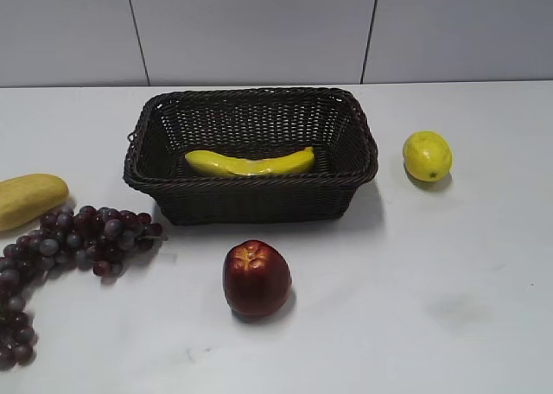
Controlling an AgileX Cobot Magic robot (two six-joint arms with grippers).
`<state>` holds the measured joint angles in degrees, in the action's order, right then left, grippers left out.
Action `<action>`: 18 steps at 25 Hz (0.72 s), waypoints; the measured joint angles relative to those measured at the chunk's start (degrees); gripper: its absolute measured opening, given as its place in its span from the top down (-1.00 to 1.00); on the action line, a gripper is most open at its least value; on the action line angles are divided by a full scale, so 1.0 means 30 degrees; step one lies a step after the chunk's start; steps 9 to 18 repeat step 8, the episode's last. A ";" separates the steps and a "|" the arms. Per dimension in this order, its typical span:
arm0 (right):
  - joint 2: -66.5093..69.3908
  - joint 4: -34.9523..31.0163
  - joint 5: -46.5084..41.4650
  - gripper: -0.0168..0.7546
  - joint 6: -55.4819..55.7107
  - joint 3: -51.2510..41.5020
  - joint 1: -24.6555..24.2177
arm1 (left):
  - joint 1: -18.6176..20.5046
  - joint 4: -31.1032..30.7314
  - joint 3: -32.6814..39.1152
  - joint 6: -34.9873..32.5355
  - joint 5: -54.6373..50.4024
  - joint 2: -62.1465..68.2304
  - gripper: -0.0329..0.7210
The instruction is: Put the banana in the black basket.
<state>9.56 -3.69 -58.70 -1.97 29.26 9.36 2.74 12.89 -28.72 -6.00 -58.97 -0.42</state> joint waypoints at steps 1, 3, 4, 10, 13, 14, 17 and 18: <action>-0.0551 0.0000 -0.0018 -0.58 0.0000 0.0000 0.0000 | 0.0000 0.0000 0.0000 0.0000 0.0000 0.0000 0.28; -0.1516 0.0016 -0.0018 -0.58 0.0000 -0.0023 0.0000 | 0.0000 0.0000 0.0000 0.0000 0.0000 0.0000 0.28; -0.2026 0.0016 -0.0018 -0.58 0.0000 -0.0023 0.0000 | 0.0000 0.0000 0.0000 0.0000 0.0000 0.0000 0.28; -0.3237 0.0082 -0.0093 -0.58 0.0000 -0.0043 0.0000 | 0.0000 0.0020 0.0005 0.0000 0.0000 0.0000 0.28; -0.3237 0.0082 -0.0093 -0.58 0.0000 -0.0043 0.0000 | 0.0000 0.0020 0.0005 0.0000 0.0000 0.0000 0.28; -0.3237 0.0082 -0.0093 -0.58 0.0000 -0.0043 0.0000 | 0.0000 0.0020 0.0005 0.0000 0.0000 0.0000 0.28; -0.3237 0.0082 -0.0093 -0.58 0.0000 -0.0043 0.0000 | 0.0000 0.0020 0.0005 0.0000 0.0000 0.0000 0.28; -0.3237 0.0082 -0.0093 -0.58 0.0000 -0.0043 0.0000 | 0.0000 0.0020 0.0005 0.0000 0.0000 0.0000 0.28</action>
